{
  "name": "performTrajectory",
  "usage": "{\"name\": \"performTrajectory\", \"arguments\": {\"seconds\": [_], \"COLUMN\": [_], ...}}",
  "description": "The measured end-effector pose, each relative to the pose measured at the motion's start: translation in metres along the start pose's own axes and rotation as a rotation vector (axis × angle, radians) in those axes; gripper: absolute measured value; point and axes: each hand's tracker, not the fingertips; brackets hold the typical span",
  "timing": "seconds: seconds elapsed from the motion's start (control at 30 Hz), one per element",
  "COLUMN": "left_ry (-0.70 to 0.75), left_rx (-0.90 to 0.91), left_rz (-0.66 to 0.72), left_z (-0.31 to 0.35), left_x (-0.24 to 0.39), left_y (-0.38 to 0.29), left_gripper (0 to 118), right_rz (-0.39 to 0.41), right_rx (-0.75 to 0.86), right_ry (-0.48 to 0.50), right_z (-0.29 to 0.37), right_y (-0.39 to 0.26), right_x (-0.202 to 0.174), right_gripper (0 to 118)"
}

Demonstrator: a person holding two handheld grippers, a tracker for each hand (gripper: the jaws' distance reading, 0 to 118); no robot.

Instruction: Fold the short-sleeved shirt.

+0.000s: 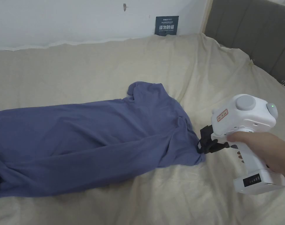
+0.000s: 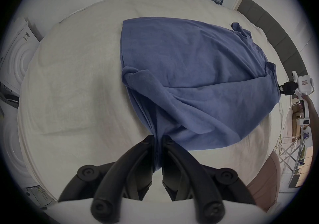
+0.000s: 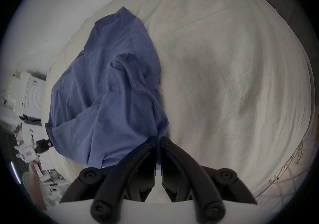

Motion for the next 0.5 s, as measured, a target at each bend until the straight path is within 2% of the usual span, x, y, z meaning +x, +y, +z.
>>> {"name": "performTrajectory", "arguments": {"seconds": [0.03, 0.1, 0.33, 0.5], "left_ry": [-0.002, -0.008, -0.045, -0.091], "left_rx": [0.000, 0.000, 0.035, 0.069], "left_rz": [0.002, 0.009, 0.038, 0.061], "left_z": [0.000, 0.001, 0.028, 0.069], "left_x": [-0.001, -0.002, -0.010, -0.014], "left_y": [0.000, 0.000, 0.002, -0.008], "left_gripper": [9, 9, 9, 9], "right_rz": [0.050, 0.145, 0.113, 0.147], "right_rx": [0.014, 0.030, 0.086, 0.108], "right_ry": [0.005, -0.043, 0.022, 0.056], "right_z": [0.001, 0.009, 0.060, 0.108], "right_y": [-0.002, -0.002, 0.001, -0.014], "right_x": [0.000, -0.007, 0.001, 0.006], "right_gripper": [6, 6, 6, 5]}}
